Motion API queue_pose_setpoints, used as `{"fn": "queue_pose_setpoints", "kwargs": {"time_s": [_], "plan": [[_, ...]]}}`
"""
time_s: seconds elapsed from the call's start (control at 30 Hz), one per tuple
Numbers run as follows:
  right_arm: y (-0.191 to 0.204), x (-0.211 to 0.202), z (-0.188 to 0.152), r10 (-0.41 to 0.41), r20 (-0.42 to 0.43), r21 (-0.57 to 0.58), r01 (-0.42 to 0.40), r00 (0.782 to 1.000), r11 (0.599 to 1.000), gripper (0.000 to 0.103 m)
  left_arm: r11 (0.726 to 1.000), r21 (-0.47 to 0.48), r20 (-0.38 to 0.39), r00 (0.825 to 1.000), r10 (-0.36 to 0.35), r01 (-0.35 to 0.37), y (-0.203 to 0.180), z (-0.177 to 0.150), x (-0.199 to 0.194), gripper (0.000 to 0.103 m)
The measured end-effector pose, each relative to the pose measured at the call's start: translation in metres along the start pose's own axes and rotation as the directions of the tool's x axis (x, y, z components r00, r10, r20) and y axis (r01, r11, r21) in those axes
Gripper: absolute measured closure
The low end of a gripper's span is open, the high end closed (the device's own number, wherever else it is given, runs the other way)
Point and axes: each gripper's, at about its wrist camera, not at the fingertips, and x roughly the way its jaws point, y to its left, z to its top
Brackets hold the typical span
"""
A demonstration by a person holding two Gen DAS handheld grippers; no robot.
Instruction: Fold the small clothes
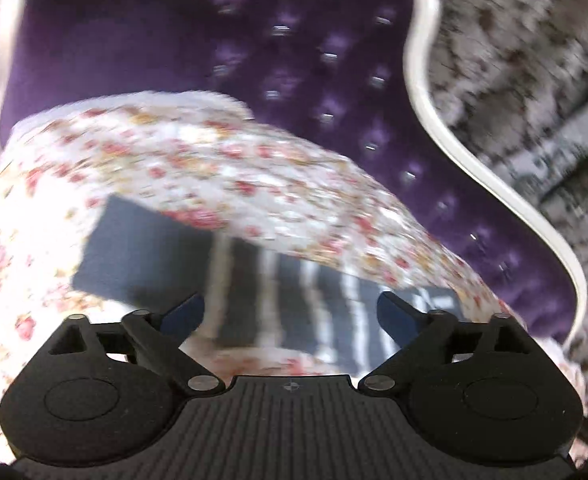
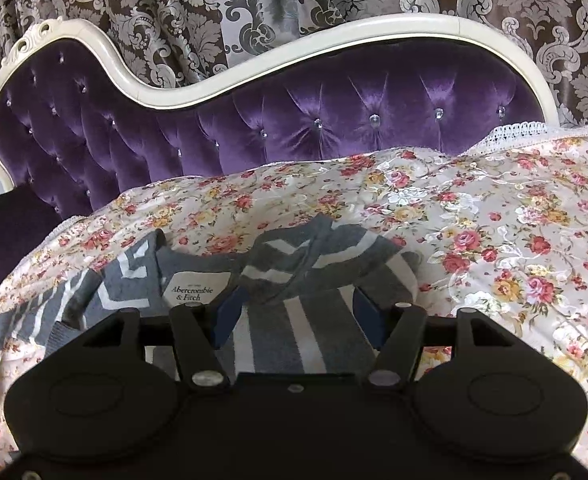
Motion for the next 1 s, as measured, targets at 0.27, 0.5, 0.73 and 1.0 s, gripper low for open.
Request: {"fn": "queue_pose_setpoints", "kwargs": {"time_s": [0.27, 0.5, 0.73, 1.0], "plan": [[0.005, 0.002, -0.002, 0.003, -0.008, -0.018, -0.003, 1.0, 1.0, 0.037, 0.993, -0.111, -0.036, 0.998, 0.041, -0.045, 0.041, -0.006, 0.012, 0.008], [0.007, 0.005, -0.003, 0.002, -0.019, -0.024, -0.002, 1.0, 1.0, 0.037, 0.986, -0.166, 0.015, 1.0, 0.022, -0.019, 0.054, 0.001, 0.021, 0.008], [0.009, 0.007, -0.005, 0.001, -0.028, -0.035, -0.002, 1.0, 0.999, 0.037, 0.984, -0.172, 0.027, 0.999, 0.044, -0.039, 0.055, 0.002, 0.021, 0.009], [0.011, 0.01, -0.007, -0.004, -0.042, -0.046, 0.002, 0.999, 0.999, 0.037, 0.974, -0.222, -0.016, 0.999, -0.037, 0.032, 0.053, -0.014, 0.019, 0.009]]}}
